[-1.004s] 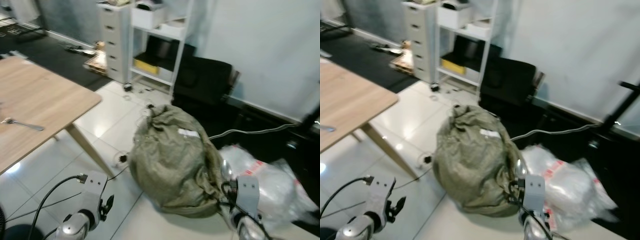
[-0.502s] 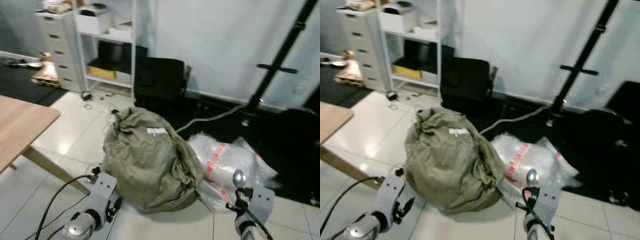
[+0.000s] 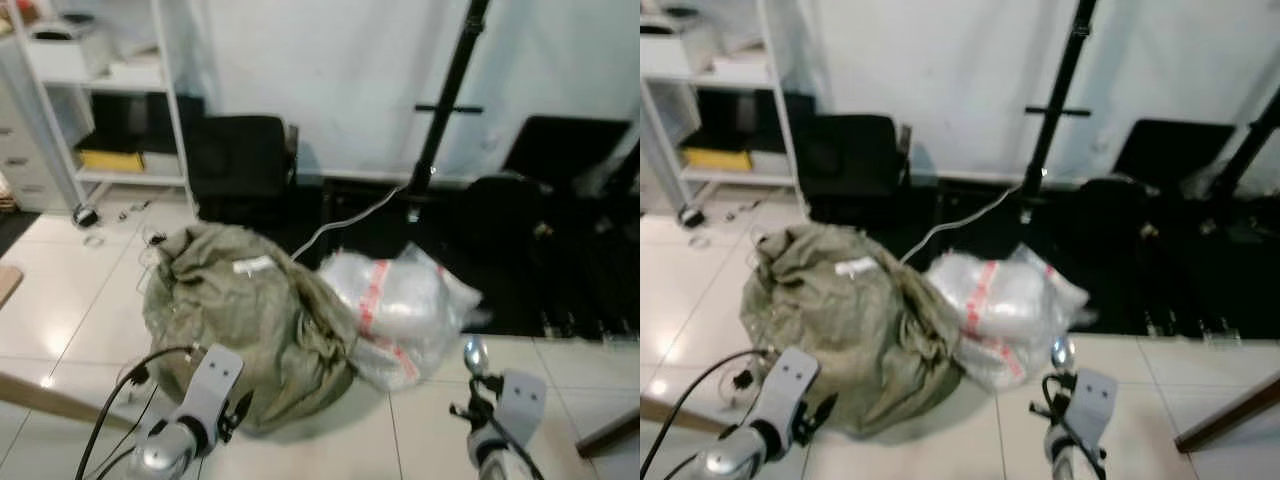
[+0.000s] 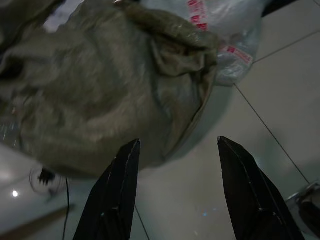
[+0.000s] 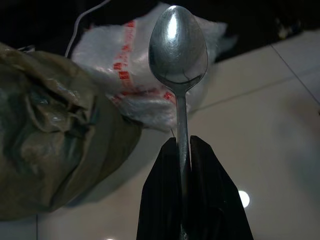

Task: Setting the table

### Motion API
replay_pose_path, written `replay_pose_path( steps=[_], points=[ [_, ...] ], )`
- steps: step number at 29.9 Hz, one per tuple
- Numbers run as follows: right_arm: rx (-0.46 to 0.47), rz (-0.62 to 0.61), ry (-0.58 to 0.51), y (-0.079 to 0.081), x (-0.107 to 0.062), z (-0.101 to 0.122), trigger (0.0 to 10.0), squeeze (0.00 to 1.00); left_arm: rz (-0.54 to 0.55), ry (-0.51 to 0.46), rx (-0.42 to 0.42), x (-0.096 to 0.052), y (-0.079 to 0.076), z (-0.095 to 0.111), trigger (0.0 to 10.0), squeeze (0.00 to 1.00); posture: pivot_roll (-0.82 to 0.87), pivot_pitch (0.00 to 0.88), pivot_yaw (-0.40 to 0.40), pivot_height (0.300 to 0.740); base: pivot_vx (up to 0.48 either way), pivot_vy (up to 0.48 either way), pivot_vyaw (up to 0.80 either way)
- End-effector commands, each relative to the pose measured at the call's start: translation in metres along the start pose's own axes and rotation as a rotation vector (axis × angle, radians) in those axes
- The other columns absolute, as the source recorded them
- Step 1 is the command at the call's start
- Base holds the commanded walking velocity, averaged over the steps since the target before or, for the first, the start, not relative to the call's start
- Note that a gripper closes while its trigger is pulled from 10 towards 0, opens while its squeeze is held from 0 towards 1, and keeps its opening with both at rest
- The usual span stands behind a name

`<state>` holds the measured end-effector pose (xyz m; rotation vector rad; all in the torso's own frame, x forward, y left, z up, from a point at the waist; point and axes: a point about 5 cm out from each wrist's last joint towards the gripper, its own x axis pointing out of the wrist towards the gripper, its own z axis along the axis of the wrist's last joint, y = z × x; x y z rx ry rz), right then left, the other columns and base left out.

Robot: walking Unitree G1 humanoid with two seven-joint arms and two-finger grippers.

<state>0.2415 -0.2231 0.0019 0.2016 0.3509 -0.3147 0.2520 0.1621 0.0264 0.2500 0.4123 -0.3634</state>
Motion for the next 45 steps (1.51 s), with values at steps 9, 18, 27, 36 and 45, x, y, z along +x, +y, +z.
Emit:
replay_pose_path(
  steps=[9,18,27,36,45],
  points=[
    [0.0,-0.014,-0.016,-0.0039,0.0013,0.0026,10.0,0.0,-0.019,-0.018,-0.002,0.0014,-0.0026,0.0016,10.0,0.0,-0.05,0.0,0.068,0.74,0.0,0.0,-0.76],
    [-0.002,-0.013,-0.016,-0.0041,0.001,0.0023,10.0,0.0,-0.021,-0.022,-0.005,0.0014,-0.0035,0.0017,10.0,0.0,-0.05,0.0,0.068,0.74,0.0,0.0,-0.76],
    [-0.001,-0.009,-0.02,-0.0016,0.001,0.0023,10.0,0.0,-0.019,-0.024,-0.005,0.0014,-0.0027,0.0018,10.0,0.0,-0.04,0.0,0.07,0.74,0.0,0.0,-0.76],
    [0.003,-0.006,-0.026,0.0005,0.002,0.0038,10.0,0.0,-0.016,-0.029,-0.003,0.0014,-0.0017,0.0029,10.0,0.0,-0.04,0.0,0.068,0.74,0.0,0.0,-0.76],
    [0.004,-0.004,-0.029,0.0016,0.0023,0.0044,10.0,0.0,-0.018,-0.031,-0.003,0.0013,-0.0018,0.0033,10.0,0.0,-0.04,0.0,0.069,0.74,0.0,0.0,-0.76]
  ],
)
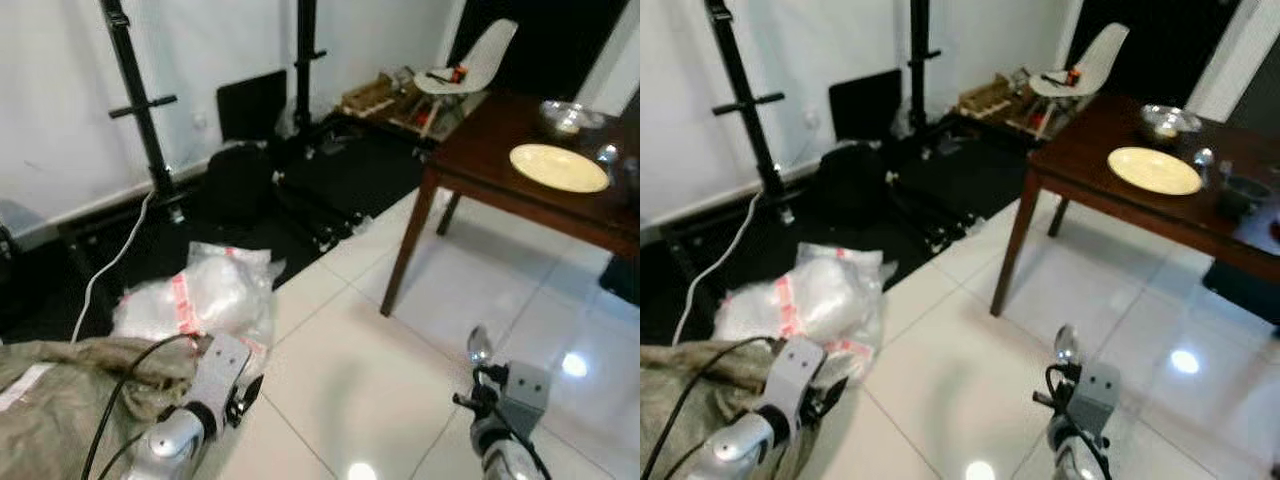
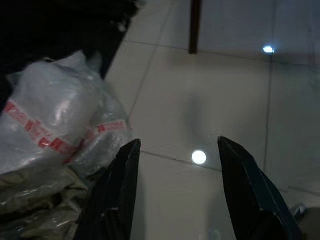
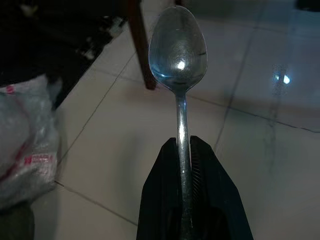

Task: Setting the table

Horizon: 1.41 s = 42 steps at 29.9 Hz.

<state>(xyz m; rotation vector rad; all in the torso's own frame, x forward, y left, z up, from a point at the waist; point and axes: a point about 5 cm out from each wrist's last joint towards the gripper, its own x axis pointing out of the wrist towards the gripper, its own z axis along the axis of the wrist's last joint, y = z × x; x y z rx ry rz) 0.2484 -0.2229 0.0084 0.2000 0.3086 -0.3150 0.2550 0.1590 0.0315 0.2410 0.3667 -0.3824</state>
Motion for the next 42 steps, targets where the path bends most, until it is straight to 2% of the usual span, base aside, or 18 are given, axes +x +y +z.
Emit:
replay_pose_path(
  steps=[1,22,25,26,29,31,32,37,40,42],
  points=[
    [-0.001,-0.009,0.013,-0.002,-0.002,-0.004,10.0,0.0,-0.005,0.017,-0.006,0.0,-0.001,-0.003,10.0,0.0,-0.04,0.0,0.069,0.74,0.0,0.0,-0.76],
    [-0.002,-0.01,0.013,-0.001,-0.001,-0.004,10.0,0.0,-0.005,0.009,-0.001,0.001,-0.001,-0.002,10.0,0.0,-0.04,0.0,0.066,0.74,0.0,0.0,-0.76],
    [0.0,-0.009,0.006,-0.001,0.0,-0.001,10.0,0.0,-0.002,-0.028,0.022,0.003,0.0,0.009,10.0,0.0,-0.05,0.0,0.065,0.74,0.0,0.0,-0.76],
    [0.001,-0.008,0.001,0.0,0.0,0.0,10.0,0.0,0.003,-0.056,0.015,0.005,0.002,0.019,10.0,0.0,-0.04,0.0,0.068,0.74,0.0,0.0,-0.76],
    [0.004,-0.008,-0.004,0.0,0.0,0.001,10.0,0.0,0.007,-0.081,-0.004,0.007,0.002,0.026,10.0,0.0,-0.04,0.0,0.068,0.74,0.0,0.0,-0.76],
    [0.018,0.0,-0.03,0.005,0.002,0.009,10.0,0.0,0.02,-0.151,-0.1,0.009,0.003,0.049,10.0,0.0,-0.04,0.0,0.074,0.74,0.0,0.0,-0.76],
    [0.02,0.003,-0.038,0.006,0.002,0.011,10.0,0.0,0.024,-0.163,-0.114,0.009,0.004,0.053,10.0,0.0,-0.04,0.0,0.073,0.74,0.0,0.0,-0.76],
    [0.024,0.025,-0.066,0.013,0.003,0.019,10.0,0.0,0.035,-0.22,-0.128,0.008,0.005,0.069,10.0,0.0,-0.04,0.0,0.071,0.74,0.0,0.0,-0.76],
    [0.038,0.061,-0.123,0.025,0.006,0.037,10.0,0.0,0.035,-0.315,-0.136,0.007,0.005,0.097,10.0,0.0,-0.04,0.0,0.068,0.74,0.0,0.0,-0.76],
    [0.041,0.064,-0.131,0.026,0.006,0.04,10.0,0.0,0.033,-0.327,-0.131,0.006,0.004,0.101,10.0,0.0,-0.04,0.0,0.068,0.74,0.0,0.0,-0.76]
  ],
)
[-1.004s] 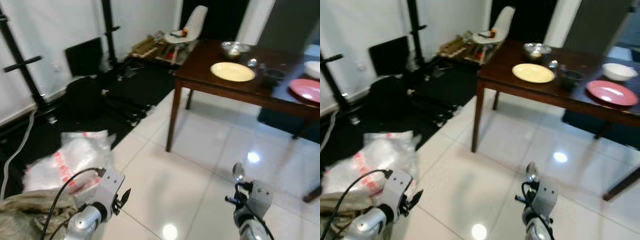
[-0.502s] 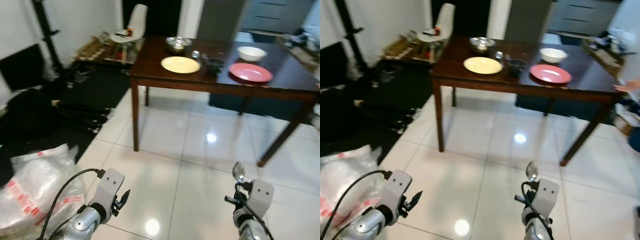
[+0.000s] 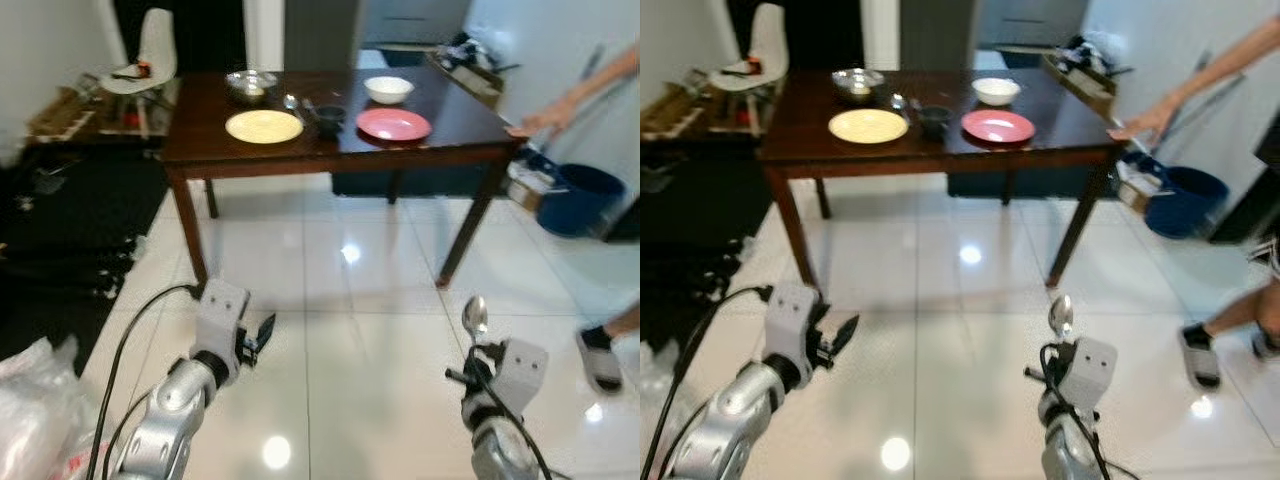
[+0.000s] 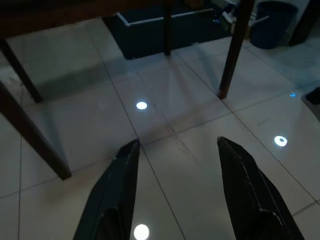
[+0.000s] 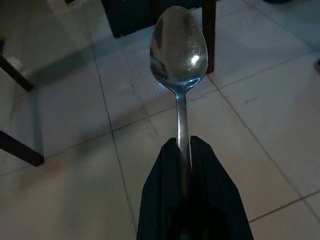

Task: Setting the table

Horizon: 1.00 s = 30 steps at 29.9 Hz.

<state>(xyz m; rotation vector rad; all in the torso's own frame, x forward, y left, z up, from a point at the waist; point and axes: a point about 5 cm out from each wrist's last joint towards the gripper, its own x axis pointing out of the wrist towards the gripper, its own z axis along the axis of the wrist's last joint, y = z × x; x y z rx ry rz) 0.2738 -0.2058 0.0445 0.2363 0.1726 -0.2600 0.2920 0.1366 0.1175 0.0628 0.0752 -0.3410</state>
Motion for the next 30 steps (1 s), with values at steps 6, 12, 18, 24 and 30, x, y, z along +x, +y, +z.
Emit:
replay_pose_path(
  steps=[6,12,18,24,30],
  points=[
    [0.021,0.014,-0.065,0.008,0.004,0.022,10.0,0.0,-0.051,-0.101,0.013,0.006,-0.013,0.032,10.0,0.0,-0.05,0.0,0.069,0.74,0.0,0.0,-0.76],
    [0.037,0.055,-0.156,0.022,0.004,0.052,10.0,0.0,-0.058,-0.183,0.01,0.01,-0.018,0.059,10.0,0.0,-0.06,0.0,0.068,0.74,0.0,0.0,-0.76],
    [0.052,0.084,-0.233,0.031,0.004,0.079,10.0,0.0,-0.071,-0.212,-0.005,0.013,-0.022,0.07,10.0,0.0,-0.08,0.0,0.07,0.74,0.0,0.0,-0.76],
    [0.038,0.152,-0.28,0.044,0.002,0.095,10.0,0.0,-0.046,-0.212,0.017,0.015,-0.023,0.071,10.0,0.0,-0.08,0.0,0.072,0.74,0.0,0.0,-0.71],
    [0.055,0.255,-0.323,0.061,-0.005,0.108,10.0,0.0,0.05,-0.212,0.071,0.018,-0.019,0.07,10.0,0.0,-0.08,0.0,0.072,0.74,0.385,0.0,0.0]
  ],
)
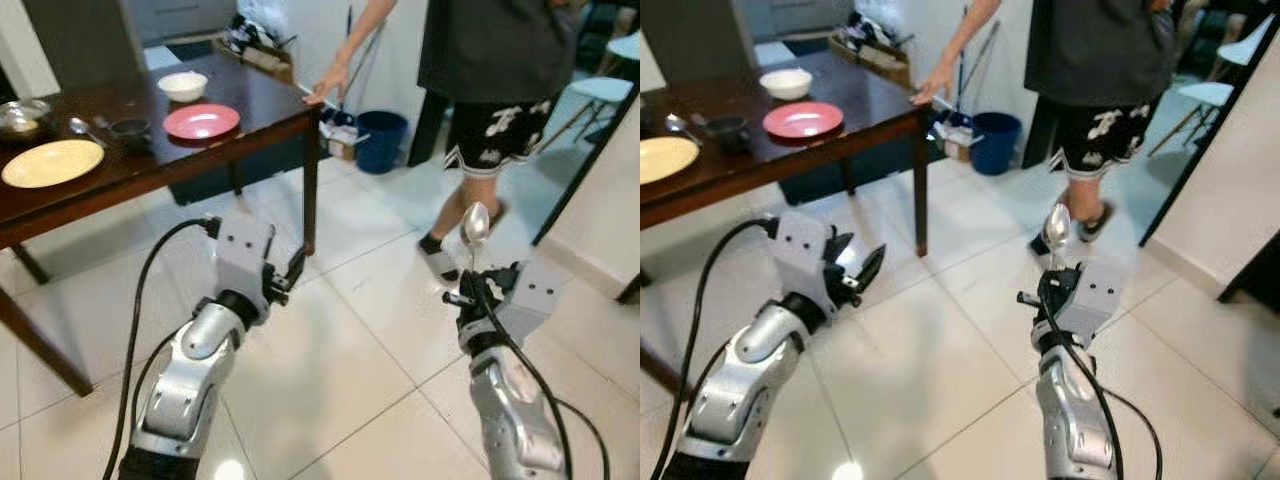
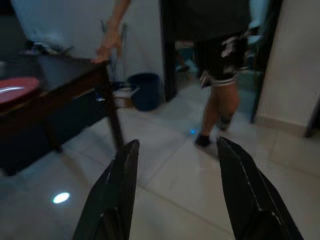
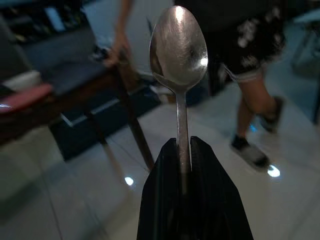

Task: Setting the table

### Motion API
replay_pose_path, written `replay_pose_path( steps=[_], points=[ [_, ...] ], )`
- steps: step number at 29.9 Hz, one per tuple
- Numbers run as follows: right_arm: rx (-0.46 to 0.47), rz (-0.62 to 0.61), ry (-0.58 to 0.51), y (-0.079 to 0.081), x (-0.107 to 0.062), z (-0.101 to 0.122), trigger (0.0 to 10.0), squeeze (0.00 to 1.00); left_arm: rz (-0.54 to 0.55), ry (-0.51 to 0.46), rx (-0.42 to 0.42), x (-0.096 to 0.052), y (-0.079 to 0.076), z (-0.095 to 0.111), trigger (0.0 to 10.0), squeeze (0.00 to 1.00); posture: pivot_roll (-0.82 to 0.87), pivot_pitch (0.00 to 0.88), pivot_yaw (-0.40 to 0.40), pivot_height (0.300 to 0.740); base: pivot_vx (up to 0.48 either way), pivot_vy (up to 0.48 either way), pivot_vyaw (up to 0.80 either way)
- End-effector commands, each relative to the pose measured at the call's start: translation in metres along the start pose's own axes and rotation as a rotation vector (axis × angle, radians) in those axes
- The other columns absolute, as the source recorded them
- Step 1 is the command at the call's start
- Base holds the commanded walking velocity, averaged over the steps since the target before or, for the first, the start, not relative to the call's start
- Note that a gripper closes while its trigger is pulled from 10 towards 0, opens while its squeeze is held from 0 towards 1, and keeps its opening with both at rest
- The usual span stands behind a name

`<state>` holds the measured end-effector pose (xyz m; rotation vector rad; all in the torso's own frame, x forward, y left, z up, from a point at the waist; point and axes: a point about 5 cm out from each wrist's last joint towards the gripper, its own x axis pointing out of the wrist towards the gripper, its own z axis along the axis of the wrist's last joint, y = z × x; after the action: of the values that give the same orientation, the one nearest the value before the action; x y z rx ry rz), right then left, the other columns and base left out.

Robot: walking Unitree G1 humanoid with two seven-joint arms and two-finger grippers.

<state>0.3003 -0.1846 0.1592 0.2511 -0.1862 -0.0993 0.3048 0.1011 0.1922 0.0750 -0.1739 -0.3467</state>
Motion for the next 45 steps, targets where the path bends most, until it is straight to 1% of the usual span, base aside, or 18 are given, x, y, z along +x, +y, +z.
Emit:
replay_pose_path(
  steps=[1,3,7,22,29,33,36,38,45],
  points=[
    [0.018,0.05,0.009,0.01,0.0,0.0,10.0,0.0,0.045,0.031,0.022,-0.001,0.006,-0.008,10.0,0.0,-0.08,0.0,0.072,0.74,0.48,0.0,0.0],
    [0.016,0.074,-0.005,0.015,-0.001,0.004,10.0,0.0,0.069,0.033,0.028,-0.001,0.007,-0.008,10.0,0.0,-0.08,0.0,0.072,0.74,0.48,0.0,0.0],
    [0.015,0.088,-0.019,0.018,-0.002,0.008,10.0,0.0,0.063,0.034,0.027,-0.002,0.006,-0.009,10.0,0.0,-0.08,0.0,0.073,0.74,0.48,0.0,0.0],
    [0.011,0.071,0.003,0.013,-0.005,0.007,10.0,0.0,0.053,0.018,0.028,0.0,0.001,-0.006,10.0,0.0,-0.08,0.0,0.077,0.74,0.48,0.0,0.0],
    [0.009,0.078,0.002,0.013,-0.005,0.009,10.0,0.0,0.05,0.012,0.03,0.001,0.0,-0.004,10.0,0.0,-0.08,0.0,0.08,0.74,0.48,0.0,0.0],
    [0.0,0.167,0.027,0.017,-0.006,0.011,10.0,0.0,0.066,0.02,0.094,0.002,0.0,-0.003,10.0,0.0,-0.08,0.0,0.084,0.74,0.48,0.0,0.0],
    [-0.008,0.21,0.041,0.017,-0.008,0.012,10.0,0.0,0.073,0.022,0.09,0.003,0.0,-0.001,10.0,0.0,-0.08,0.0,0.085,0.74,0.48,0.0,0.0],
    [-0.02,0.241,0.052,0.015,-0.01,0.014,10.0,0.0,0.085,0.02,0.07,0.004,0.001,0.0,10.0,0.0,-0.08,0.0,0.087,0.74,0.48,0.0,0.0],
    [-0.023,0.238,0.053,0.013,-0.01,0.014,10.0,0.0,0.08,0.014,0.068,0.004,0.0,0.001,10.0,0.0,-0.09,0.0,0.091,0.74,0.48,0.0,0.0]
  ],
)
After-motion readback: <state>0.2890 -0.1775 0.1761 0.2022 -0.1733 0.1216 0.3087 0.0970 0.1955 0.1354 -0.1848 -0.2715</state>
